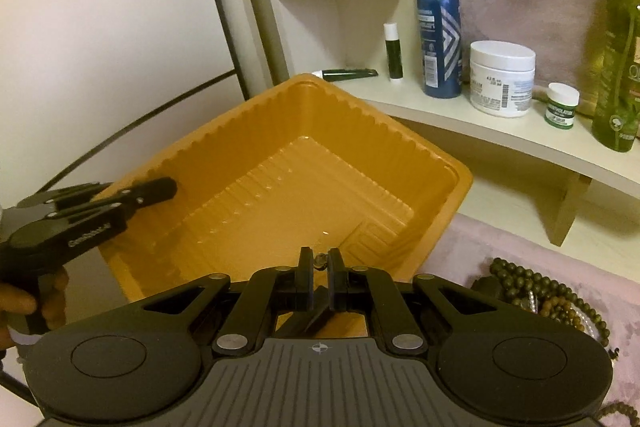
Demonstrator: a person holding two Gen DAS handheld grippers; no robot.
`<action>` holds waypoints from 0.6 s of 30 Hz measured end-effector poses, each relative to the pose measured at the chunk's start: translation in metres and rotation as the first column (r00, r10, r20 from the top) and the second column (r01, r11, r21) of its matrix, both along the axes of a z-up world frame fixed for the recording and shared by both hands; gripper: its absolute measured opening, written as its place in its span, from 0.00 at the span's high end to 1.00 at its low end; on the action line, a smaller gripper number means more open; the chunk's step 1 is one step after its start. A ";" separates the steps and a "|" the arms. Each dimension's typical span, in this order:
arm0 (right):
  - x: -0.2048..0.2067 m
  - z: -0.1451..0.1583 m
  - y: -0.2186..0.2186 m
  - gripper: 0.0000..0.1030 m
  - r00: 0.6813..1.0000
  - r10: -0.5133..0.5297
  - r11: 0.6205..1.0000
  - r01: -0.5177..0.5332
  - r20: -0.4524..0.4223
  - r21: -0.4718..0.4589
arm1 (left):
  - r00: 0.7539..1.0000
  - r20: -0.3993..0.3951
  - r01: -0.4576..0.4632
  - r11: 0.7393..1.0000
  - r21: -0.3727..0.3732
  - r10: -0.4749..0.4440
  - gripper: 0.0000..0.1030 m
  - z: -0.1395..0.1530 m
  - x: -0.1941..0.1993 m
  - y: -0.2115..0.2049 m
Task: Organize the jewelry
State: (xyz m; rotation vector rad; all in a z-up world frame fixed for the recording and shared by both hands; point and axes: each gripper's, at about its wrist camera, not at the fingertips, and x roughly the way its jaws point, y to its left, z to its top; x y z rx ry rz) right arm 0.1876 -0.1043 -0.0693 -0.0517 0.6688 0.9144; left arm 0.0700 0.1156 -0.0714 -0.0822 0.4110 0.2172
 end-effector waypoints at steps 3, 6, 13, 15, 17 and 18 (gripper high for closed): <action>0.004 -0.001 0.003 0.93 1.000 0.002 1.000 -0.002 0.013 -0.010 | 1.000 0.000 -0.001 1.000 0.001 0.001 0.93 0.000 0.000 0.000; 0.007 -0.001 0.006 0.93 0.999 -0.008 1.000 0.009 0.035 -0.022 | 1.000 0.000 -0.001 1.000 0.001 0.001 0.93 0.000 -0.001 0.000; 0.009 -0.002 0.008 0.91 0.999 -0.007 1.000 0.007 0.035 -0.019 | 1.000 0.000 -0.001 1.000 0.004 0.001 0.93 0.000 -0.001 0.000; 0.010 -0.002 0.007 0.86 0.999 -0.010 1.000 0.011 0.031 -0.013 | 1.000 0.000 -0.001 1.000 0.005 0.001 0.93 0.000 -0.001 0.000; 0.010 -0.002 0.007 0.74 0.999 -0.012 1.000 0.012 0.033 -0.009 | 1.000 0.000 -0.002 1.000 0.004 0.002 0.93 0.000 -0.001 0.000; 0.009 -0.001 0.007 0.63 0.999 -0.012 1.000 0.012 0.038 -0.006 | 1.000 0.000 -0.002 1.000 0.004 0.002 0.93 0.000 -0.001 0.000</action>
